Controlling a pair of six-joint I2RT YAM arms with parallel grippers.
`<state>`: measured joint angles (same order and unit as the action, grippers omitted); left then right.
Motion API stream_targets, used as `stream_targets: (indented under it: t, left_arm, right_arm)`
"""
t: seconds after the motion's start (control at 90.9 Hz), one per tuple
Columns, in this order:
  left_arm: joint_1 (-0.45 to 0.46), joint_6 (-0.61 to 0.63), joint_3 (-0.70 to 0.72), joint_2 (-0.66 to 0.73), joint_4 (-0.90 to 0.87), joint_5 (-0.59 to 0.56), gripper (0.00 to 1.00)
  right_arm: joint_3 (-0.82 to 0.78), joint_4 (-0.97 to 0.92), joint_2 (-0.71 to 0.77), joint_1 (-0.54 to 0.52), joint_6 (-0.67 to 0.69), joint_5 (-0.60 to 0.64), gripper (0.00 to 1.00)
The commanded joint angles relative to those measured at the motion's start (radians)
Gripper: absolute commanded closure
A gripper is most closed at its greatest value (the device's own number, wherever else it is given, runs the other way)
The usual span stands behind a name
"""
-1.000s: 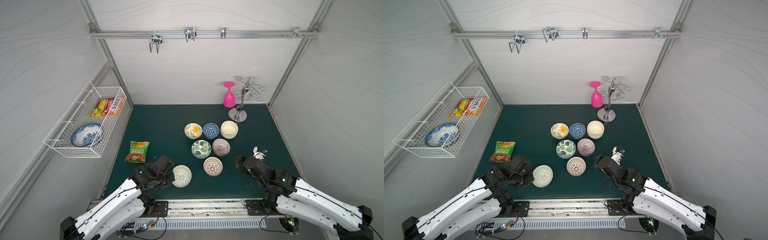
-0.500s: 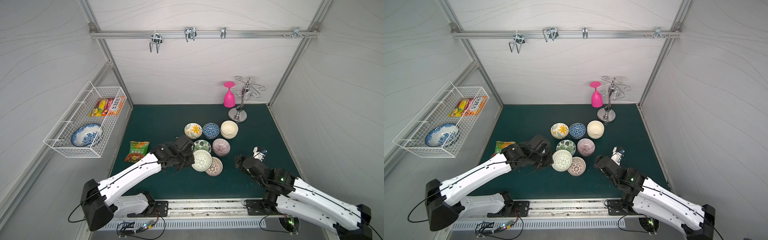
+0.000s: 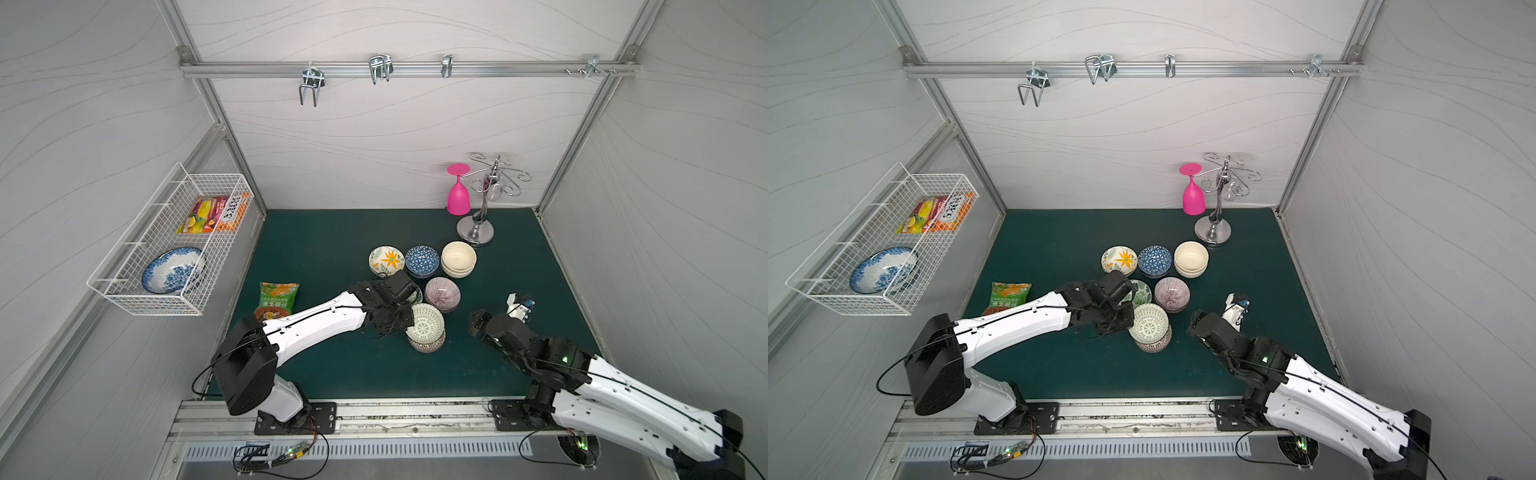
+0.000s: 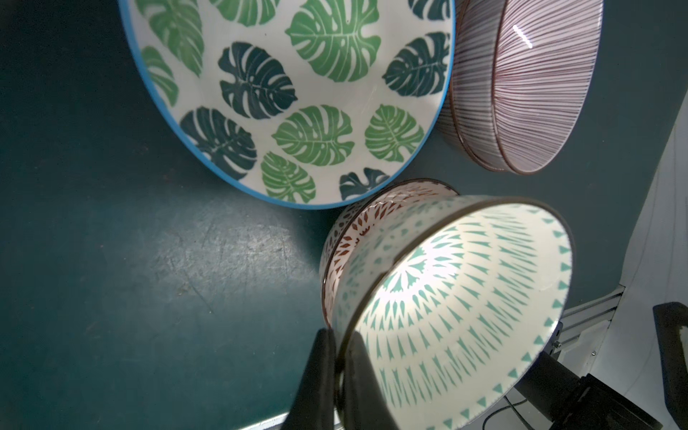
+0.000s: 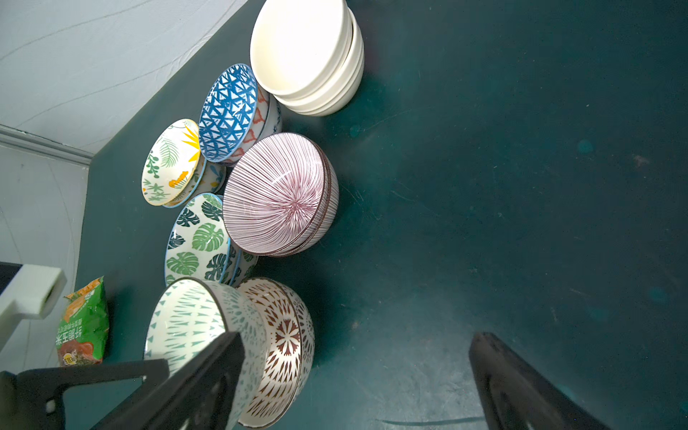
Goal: Stack the bowls
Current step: Place the bowl on the bowl.
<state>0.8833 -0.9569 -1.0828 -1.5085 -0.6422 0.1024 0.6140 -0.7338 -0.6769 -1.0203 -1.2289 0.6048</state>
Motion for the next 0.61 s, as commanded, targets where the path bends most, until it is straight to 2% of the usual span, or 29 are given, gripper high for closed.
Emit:
stream_targets:
  t: [0.0,0.594]
  left_arm:
    - [0.014,0.005,-0.031,-0.005,0.105,0.017,1.00]
    - [0.027,0.013,-0.025,-0.083,0.110,-0.002,1.00]
  right_arm:
    - [-0.016,0.018,0.011,0.015,0.010,0.002,0.01]
    - [-0.032,0.047,0.017,0.062,0.029,-0.057,0.01]
